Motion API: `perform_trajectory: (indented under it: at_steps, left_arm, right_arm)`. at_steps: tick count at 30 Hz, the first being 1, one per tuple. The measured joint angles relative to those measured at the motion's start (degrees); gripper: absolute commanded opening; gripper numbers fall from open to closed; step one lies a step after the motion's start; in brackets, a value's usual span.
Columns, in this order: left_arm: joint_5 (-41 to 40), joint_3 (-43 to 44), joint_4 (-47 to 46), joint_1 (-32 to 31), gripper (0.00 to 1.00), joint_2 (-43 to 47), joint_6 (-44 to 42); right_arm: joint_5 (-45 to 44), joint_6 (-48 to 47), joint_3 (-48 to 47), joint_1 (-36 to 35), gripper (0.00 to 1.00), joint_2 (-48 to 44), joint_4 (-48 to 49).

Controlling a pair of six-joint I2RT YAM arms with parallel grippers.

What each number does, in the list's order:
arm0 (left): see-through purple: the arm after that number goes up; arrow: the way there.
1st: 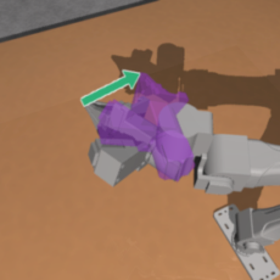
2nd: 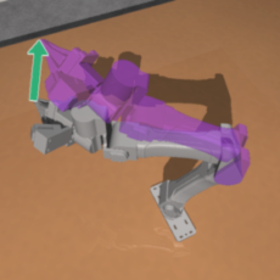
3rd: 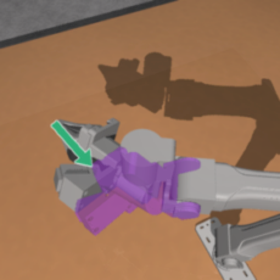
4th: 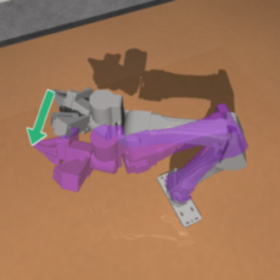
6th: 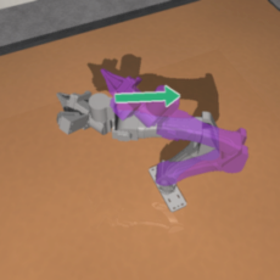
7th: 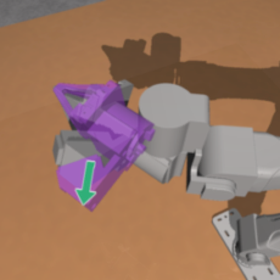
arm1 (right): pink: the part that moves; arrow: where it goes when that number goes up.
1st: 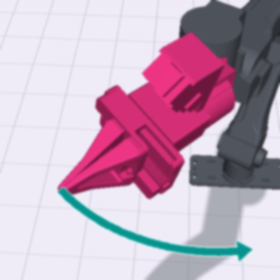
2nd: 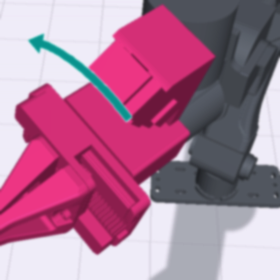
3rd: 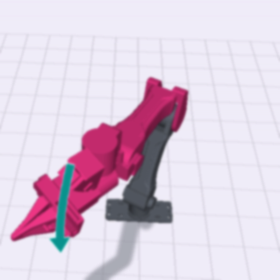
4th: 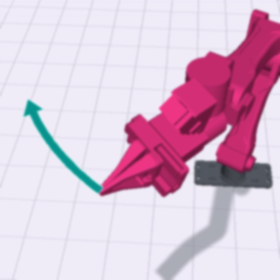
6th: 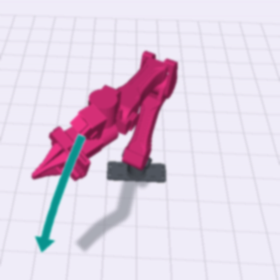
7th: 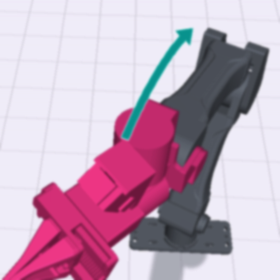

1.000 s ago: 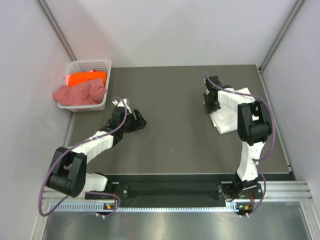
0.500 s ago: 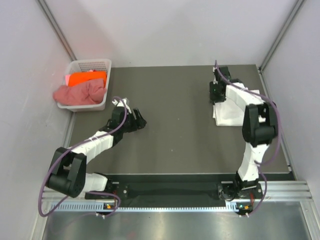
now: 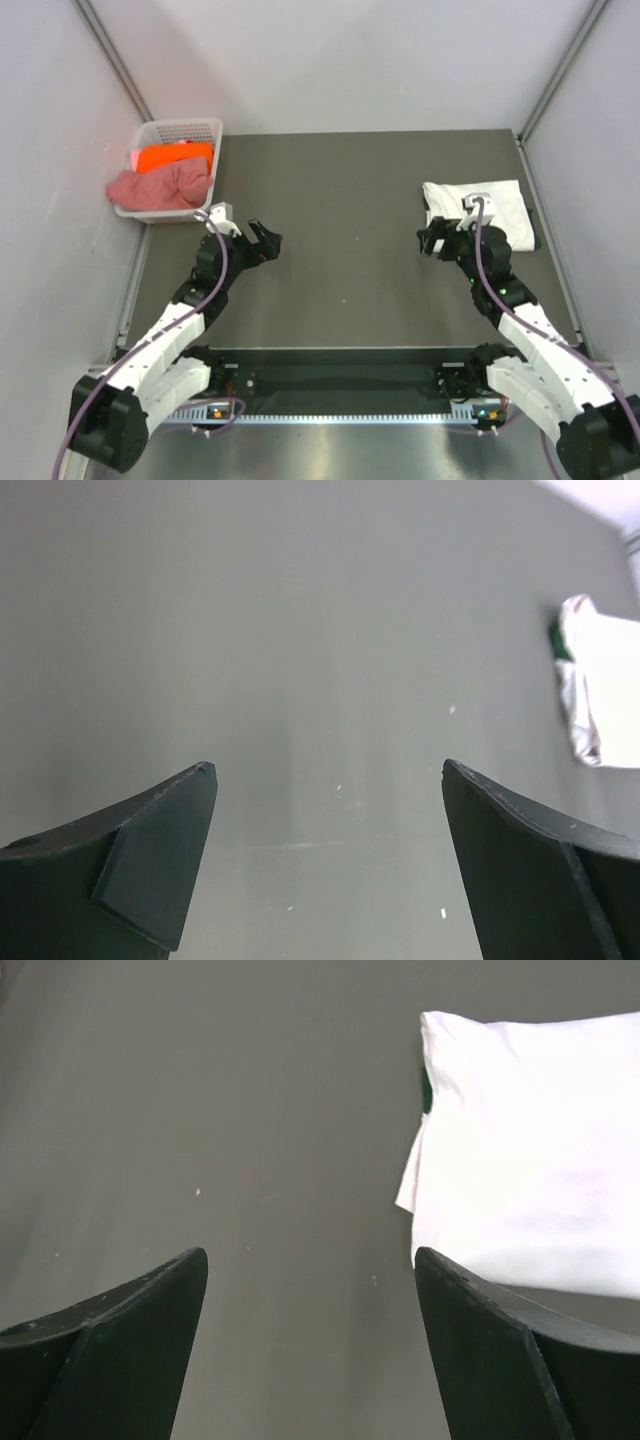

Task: Fold and stack the t-shirts
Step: Reset both grippers

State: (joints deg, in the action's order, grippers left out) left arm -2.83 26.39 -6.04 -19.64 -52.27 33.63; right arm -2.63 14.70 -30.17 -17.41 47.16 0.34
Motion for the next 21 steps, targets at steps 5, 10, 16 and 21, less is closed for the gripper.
perform_trajectory:
  at_steps: [5,10,16,21]
  left_arm:
    - [-1.5,-0.3,2.6,-0.1,0.97,7.1,-0.7]
    - [-3.1,-3.5,6.7,-0.2,0.96,11.0,-1.8]
    - [-7.8,-8.9,9.9,-0.2,0.97,13.9,-1.8]
    - [-10.3,-9.2,11.0,-0.2,0.96,14.7,-1.4]
  right_arm:
    - [-1.5,1.2,7.2,0.0,1.00,-11.0,0.2]
    - [-2.3,2.1,15.8,0.0,1.00,-15.8,4.9]
    - [-2.1,3.1,20.0,0.0,1.00,-16.8,6.2]
    - [-2.1,3.9,20.1,0.0,1.00,-18.3,7.9]
